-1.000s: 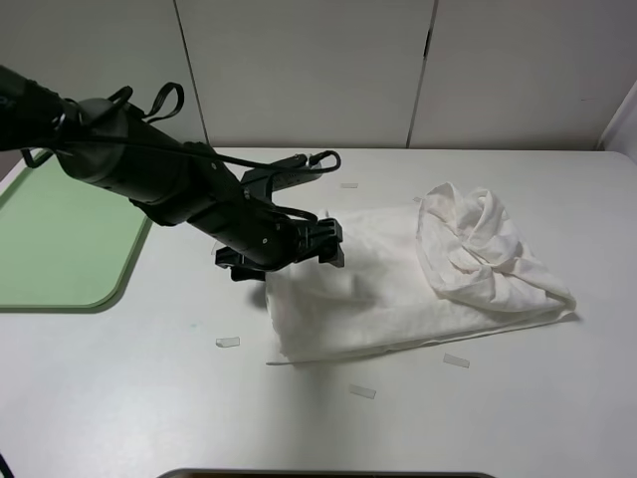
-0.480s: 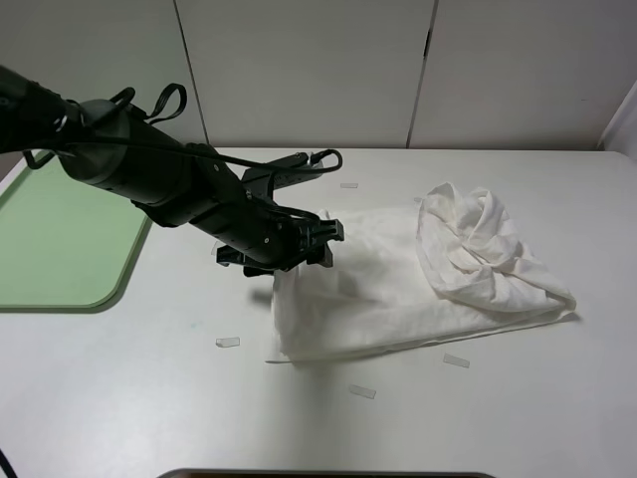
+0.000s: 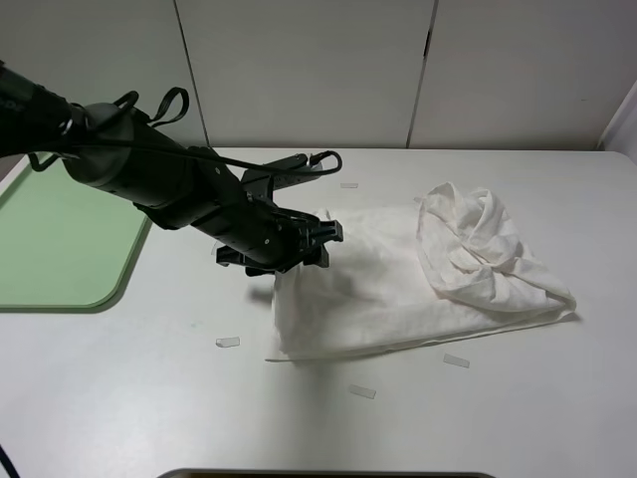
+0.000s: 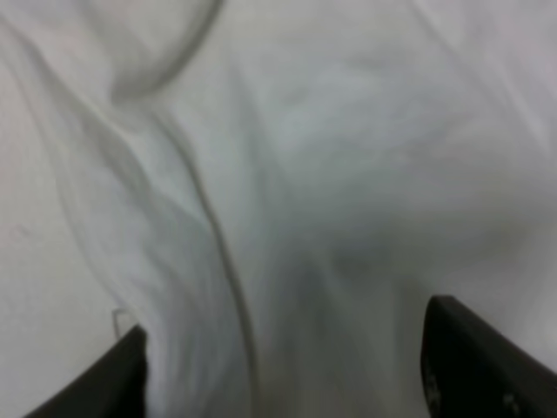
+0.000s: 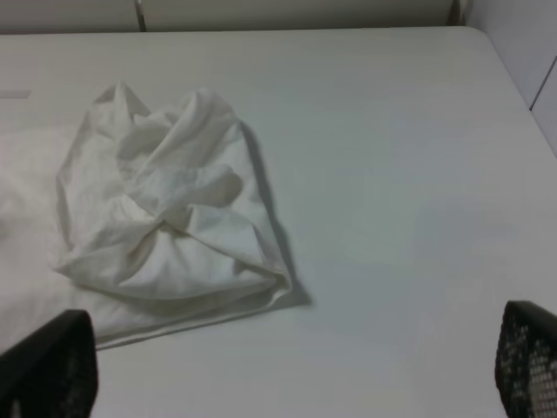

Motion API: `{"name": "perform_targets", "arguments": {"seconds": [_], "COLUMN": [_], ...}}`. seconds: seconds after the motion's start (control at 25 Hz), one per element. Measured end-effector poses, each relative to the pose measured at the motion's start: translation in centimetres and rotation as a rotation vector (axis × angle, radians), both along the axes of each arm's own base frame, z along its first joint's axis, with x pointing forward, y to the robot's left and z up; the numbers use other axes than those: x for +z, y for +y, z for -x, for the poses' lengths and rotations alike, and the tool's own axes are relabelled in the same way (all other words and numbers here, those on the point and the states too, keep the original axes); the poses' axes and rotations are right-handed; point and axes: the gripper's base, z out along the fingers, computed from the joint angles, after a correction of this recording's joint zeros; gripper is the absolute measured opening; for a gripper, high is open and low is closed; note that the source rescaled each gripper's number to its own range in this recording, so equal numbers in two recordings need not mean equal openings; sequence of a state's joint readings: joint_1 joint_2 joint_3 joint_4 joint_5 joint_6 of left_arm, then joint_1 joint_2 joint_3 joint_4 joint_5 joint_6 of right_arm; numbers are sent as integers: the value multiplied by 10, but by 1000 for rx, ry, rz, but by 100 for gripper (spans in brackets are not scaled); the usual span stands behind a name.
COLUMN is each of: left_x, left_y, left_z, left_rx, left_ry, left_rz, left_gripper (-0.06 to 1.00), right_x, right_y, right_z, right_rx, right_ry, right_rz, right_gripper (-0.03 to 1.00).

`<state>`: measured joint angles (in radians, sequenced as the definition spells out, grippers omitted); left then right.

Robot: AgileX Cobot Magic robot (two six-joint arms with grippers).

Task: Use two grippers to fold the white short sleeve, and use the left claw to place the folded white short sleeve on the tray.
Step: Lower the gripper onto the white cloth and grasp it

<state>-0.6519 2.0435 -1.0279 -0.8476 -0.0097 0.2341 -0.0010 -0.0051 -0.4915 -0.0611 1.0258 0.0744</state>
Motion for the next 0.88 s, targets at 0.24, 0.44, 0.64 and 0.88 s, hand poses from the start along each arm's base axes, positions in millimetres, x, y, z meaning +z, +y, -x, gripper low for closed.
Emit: {"name": "perform_targets", "arguments": {"seconds": [0.24,0.44,0.64,0.88], "left_x": [-10,-11,-14,-15], "left_y": [-4,-4,-4,-5], "left_z": [1,1,1,2], "left_rx": [-6,-9,-11,-13], "left_ry": [4,5,11,18], "left_rz": [-17,-20,-26,-24], "left_gripper": [58,52,26,8], "right_x": [0,0,0,0], "right_y": [0,0,0,0], "right_z": [0,0,0,0], "right_rx": [0,0,0,0], "right_ry": [0,0,0,0], "right_rz": [0,0,0,0], "right_gripper": [100,100,100,100]}}
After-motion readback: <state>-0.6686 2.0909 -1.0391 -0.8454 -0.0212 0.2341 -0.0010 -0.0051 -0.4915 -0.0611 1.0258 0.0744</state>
